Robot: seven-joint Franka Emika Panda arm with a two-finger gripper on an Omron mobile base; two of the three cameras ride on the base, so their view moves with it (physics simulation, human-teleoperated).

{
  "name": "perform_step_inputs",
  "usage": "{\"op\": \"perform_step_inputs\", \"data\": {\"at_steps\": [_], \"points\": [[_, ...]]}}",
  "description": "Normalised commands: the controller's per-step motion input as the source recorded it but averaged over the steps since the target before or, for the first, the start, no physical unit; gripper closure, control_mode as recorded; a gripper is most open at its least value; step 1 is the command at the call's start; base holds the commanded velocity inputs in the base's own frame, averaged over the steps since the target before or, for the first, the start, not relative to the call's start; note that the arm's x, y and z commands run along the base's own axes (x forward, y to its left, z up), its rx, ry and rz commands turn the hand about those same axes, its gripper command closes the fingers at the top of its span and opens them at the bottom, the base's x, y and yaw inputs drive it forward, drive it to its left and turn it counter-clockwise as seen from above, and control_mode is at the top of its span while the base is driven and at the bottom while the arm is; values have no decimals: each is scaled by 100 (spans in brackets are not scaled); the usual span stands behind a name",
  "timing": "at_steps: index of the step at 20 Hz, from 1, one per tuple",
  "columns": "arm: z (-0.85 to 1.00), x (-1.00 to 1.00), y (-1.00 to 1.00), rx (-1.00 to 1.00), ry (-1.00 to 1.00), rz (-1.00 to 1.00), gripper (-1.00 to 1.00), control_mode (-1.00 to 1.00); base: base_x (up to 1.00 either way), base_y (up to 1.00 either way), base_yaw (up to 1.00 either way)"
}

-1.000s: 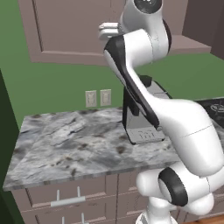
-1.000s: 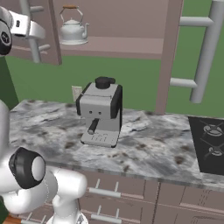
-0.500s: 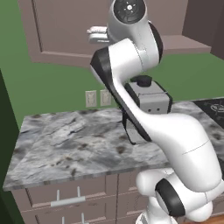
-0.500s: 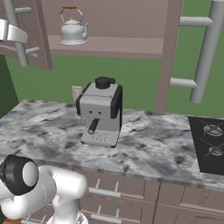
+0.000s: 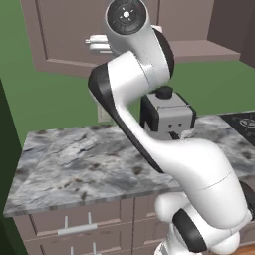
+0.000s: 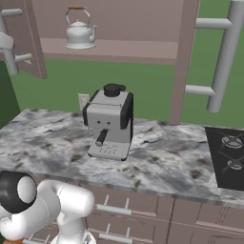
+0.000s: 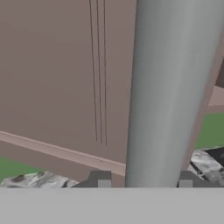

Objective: Open the cabinet, pick the kettle from the cabinet, and place it in the sink.

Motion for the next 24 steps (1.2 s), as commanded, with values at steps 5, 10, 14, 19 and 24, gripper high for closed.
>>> {"op": "perform_step_inputs", "data": {"at_steps": [5,10,14,19,24], "points": [[-19,0,74,-1,-11,-3,100,-100,0,0,0],[-18,0,75,0,-11,0,100,-100,0,0,0],[-18,-1,75,0,-5,0,100,-100,0,0,0],[-17,0,75,0,-3,0,100,-100,0,0,0],[-29,-6,50,7,3,0,-100,-100,0,0,0]]}}
